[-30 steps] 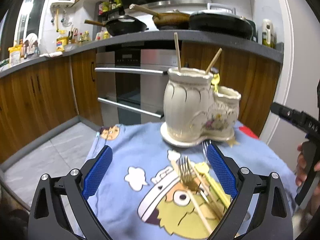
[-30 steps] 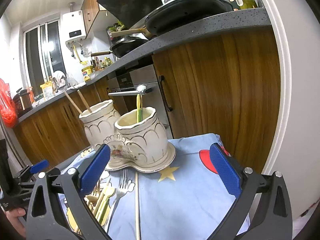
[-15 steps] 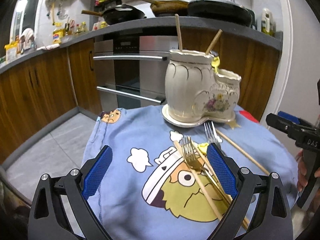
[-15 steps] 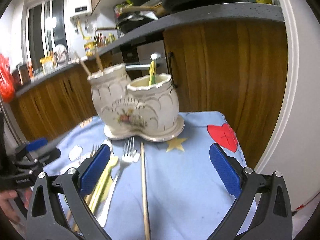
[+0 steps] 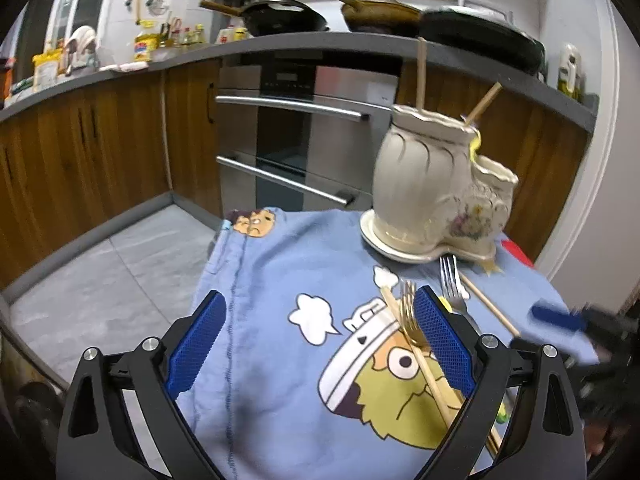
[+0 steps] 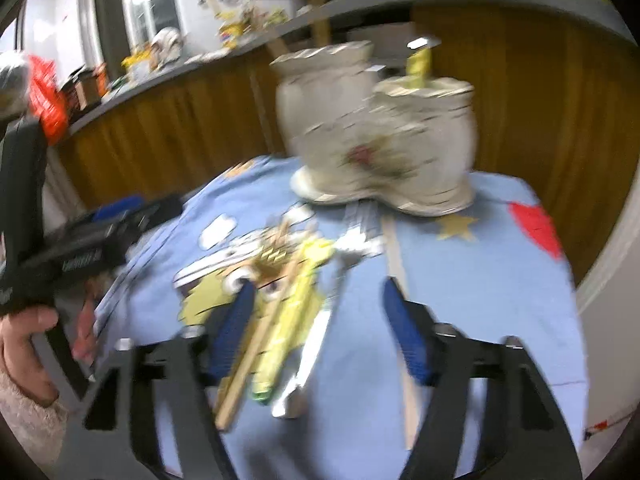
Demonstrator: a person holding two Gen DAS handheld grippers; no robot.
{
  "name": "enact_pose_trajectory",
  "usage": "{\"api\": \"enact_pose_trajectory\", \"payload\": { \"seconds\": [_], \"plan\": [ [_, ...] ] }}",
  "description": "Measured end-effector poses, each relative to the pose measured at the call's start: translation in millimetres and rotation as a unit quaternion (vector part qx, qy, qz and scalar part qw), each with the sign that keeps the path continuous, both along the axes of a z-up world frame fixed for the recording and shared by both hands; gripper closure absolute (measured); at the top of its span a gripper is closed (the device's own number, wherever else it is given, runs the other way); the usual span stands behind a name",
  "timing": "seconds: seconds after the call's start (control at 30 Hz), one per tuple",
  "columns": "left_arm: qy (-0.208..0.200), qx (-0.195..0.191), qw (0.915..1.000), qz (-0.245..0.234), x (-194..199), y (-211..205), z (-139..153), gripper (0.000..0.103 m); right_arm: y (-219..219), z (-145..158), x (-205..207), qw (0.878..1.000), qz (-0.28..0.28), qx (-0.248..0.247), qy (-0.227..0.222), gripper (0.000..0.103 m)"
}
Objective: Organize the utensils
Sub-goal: 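Move both tools back to the cloth and grasp the gold fork with the right tool, then grasp a wooden chopstick with the left tool while the right tool lifts the gold fork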
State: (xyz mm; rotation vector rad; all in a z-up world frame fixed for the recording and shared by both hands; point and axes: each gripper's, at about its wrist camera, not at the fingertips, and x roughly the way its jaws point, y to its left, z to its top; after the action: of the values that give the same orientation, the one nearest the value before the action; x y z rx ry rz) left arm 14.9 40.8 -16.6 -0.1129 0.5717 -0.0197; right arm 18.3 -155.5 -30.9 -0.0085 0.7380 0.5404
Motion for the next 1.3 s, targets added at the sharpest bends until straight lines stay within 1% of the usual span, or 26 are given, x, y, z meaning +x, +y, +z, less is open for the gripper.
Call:
{"api": "enact_pose_trajectory", "payload": {
  "seconds": [0.07,0.1,0.17,0.23,0.4,0.63,0.77,0.9,0.93,1.03,1.1,1.2,1.27,1.3],
  "plan": [
    [0.003,-0.013,0.9999,0.004,1.2,5.5,-0.6,0.009,17.5,-4.6,-2.0,1.0,0.024,-0.011,0.016,0.073],
    [0.005,-0.017,0.9998,0.005,2.3,7.3,-1.1,0.009,25.8,-6.4,-2.4,0.999,0.033,-0.019,0.021,0.077],
    [0.01,-0.027,0.9996,0.005,4.0,10.6,-2.9,0.009,39.4,-9.5,-3.1,0.998,0.045,-0.035,0.027,0.091],
    [0.011,-0.032,0.9994,0.005,4.7,12.0,-3.5,0.009,49.8,-11.7,-1.4,0.997,0.046,-0.05,0.033,0.097],
    [0.009,-0.035,0.9994,0.001,4.7,12.1,-2.8,0.009,57.2,-12.3,6.4,0.996,0.042,-0.064,0.049,0.098],
    [0.006,-0.045,0.999,0.001,3.8,14.4,-0.9,0.009,60.5,-10.2,23.8,0.994,0.025,-0.064,0.079,0.097],
    [0.004,-0.049,0.9988,0.002,3.7,15.8,0.7,0.009,67.1,-11.0,27.4,0.994,0.021,-0.078,0.073,0.097],
    [0.002,-0.052,0.9986,0.002,3.5,16.6,1.1,0.009,67.9,-11.6,29.9,0.994,0.015,-0.074,0.082,0.096],
    [0.002,-0.053,0.9986,0.002,3.6,16.5,1.3,0.009,68.6,-11.9,30.0,0.994,0.014,-0.077,0.082,0.094],
    [0.002,-0.054,0.9985,0.0,3.7,16.5,1.6,0.009,71.6,-15.0,30.7,0.993,0.015,-0.08,0.089,0.081],
    [0.002,-0.053,0.9986,0.001,3.6,16.8,1.7,0.009,73.8,-15.9,30.5,0.992,0.017,-0.086,0.085,0.081],
    [0.002,-0.054,0.9985,0.001,3.7,16.9,1.6,0.009,74.6,-17.5,31.5,0.993,0.021,-0.082,0.087,0.082],
    [0.003,-0.054,0.9986,0.002,4.3,16.6,1.4,0.009,74.3,-17.6,32.7,0.993,0.023,-0.077,0.09,0.095],
    [0.003,-0.053,0.9986,0.001,3.9,16.8,1.2,0.009,73.0,-17.9,33.4,0.993,0.022,-0.074,0.093,0.095]
  ]
}}
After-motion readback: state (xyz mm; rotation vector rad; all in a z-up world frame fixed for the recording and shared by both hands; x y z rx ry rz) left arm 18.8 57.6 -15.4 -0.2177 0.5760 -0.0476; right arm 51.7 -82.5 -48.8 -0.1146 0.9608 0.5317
